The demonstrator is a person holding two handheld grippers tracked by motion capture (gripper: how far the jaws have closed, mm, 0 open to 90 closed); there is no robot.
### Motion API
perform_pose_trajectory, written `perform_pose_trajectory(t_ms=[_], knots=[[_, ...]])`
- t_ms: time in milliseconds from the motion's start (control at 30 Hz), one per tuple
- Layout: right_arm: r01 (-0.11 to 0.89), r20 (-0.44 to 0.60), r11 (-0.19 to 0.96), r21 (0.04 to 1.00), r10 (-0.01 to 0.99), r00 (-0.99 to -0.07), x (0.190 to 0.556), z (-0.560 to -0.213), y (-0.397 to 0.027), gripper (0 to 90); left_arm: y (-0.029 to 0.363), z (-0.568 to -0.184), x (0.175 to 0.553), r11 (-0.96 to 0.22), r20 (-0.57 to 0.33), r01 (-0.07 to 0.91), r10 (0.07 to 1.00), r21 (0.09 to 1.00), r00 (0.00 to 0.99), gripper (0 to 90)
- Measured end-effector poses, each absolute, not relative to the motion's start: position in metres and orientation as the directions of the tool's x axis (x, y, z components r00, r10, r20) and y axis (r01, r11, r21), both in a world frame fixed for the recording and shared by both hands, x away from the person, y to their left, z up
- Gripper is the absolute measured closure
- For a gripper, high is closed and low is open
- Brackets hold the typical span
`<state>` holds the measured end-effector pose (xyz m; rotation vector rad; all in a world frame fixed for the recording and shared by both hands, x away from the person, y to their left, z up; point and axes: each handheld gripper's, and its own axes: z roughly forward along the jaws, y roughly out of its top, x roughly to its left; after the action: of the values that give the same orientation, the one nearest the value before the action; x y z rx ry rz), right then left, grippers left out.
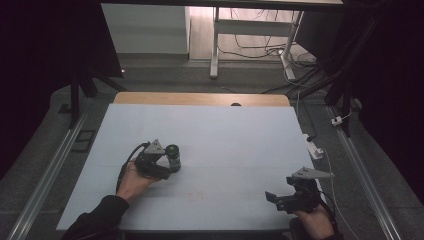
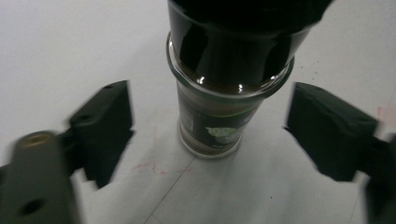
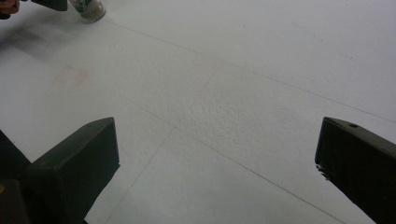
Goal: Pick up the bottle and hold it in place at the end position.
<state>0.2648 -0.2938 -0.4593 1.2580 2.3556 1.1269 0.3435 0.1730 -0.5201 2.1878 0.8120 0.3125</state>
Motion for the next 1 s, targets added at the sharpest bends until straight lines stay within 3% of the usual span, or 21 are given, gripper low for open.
perform_pose_trajectory(t_ms=[400,1000], knots=[[0.6,0.135,0.334,0.727,0.787,-0.602,0.2647,-0.4594,-0.2935,0.0,0.1751,-0.5226,0.3483,-0.51,-0.062,0.432,0.591,0.744,0.804,52.0],[0.598,0.134,0.337,0.727,0.785,-0.605,0.2647,-0.4595,-0.2933,0.0,0.1741,-0.5144,0.3478,-0.495,-0.06,0.457,0.627,0.739,0.776,54.1]])
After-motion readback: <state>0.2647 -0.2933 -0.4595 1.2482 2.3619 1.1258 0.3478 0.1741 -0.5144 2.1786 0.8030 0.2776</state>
